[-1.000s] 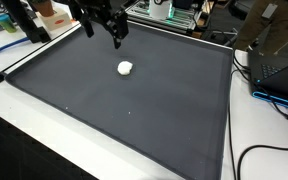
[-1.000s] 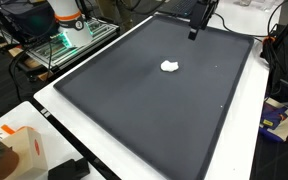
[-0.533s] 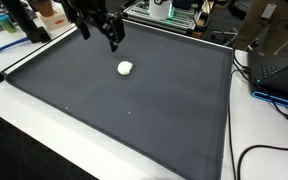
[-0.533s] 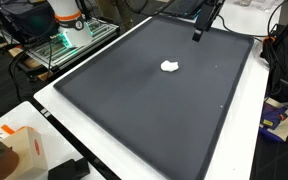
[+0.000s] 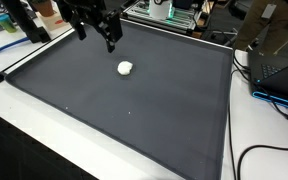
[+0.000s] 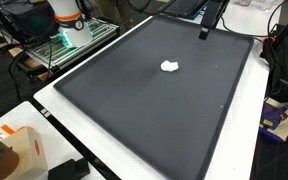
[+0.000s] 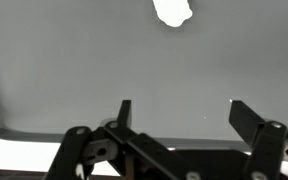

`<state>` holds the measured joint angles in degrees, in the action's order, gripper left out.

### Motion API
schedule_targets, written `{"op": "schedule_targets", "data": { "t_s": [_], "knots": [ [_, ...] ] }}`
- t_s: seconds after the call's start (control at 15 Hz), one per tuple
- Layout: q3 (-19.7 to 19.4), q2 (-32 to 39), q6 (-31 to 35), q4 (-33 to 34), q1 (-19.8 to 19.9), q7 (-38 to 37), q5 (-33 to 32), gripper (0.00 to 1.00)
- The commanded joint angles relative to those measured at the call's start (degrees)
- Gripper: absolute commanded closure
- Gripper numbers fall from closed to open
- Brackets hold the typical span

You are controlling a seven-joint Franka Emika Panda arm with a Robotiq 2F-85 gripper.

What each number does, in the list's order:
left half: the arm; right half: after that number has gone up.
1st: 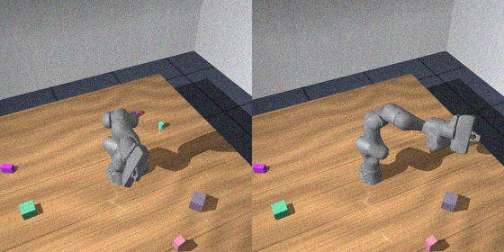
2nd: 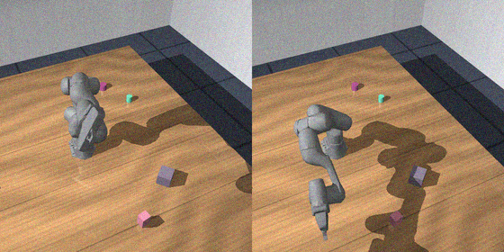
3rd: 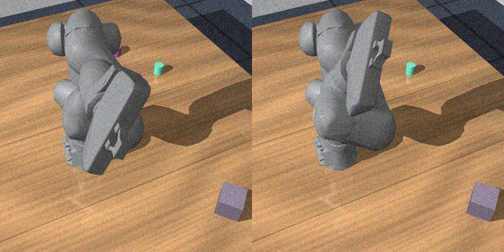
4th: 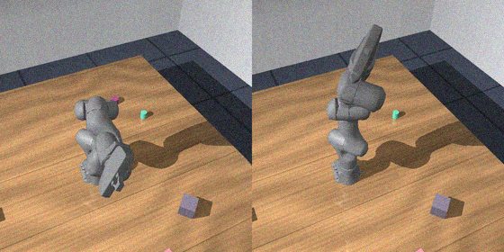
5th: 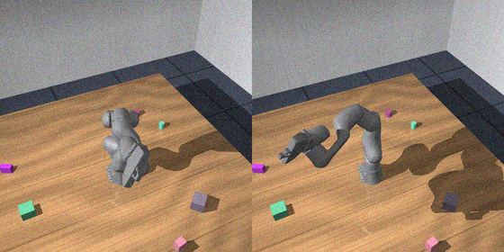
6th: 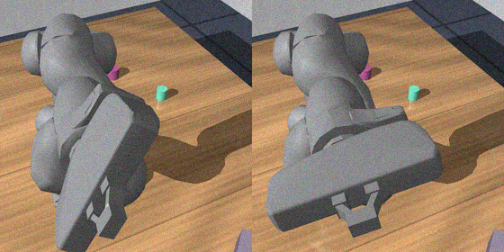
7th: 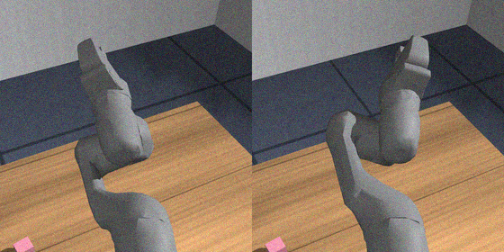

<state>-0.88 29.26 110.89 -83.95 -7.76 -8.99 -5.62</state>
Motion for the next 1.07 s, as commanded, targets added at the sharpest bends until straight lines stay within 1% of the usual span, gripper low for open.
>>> {"op": "schedule_targets", "data": {
  "t_s": [0.0,0.13,0.2,0.27,0.53,0.6,0.73,0.87,1.0],
  "knots": [
    [0.5,0.7,0.8,1.4,0.9,-0.1,0.1,0.00],
    [0.4,1.3,0.0,2.8,1.0,-0.5,0.3,0.00],
    [0.3,1.5,-1.7,3.5,1.0,-0.2,0.0,0.00],
    [0.5,0.4,0.0,1.7,0.8,-0.1,-0.2,0.00],
    [0.4,0.6,-0.4,2.4,0.9,-0.1,-0.2,0.00],
    [0.4,1.3,-0.7,3.7,1.4,0.0,0.5,0.00],
    [0.6,1.3,-0.6,3.9,1.9,0.6,1.2,0.00],
    [0.3,1.6,-3.4,4.4,1.8,0.1,0.8,0.00],
    [0.6,1.7,-4.8,4.6,2.4,0.7,1.6,0.00]
  ]
}}
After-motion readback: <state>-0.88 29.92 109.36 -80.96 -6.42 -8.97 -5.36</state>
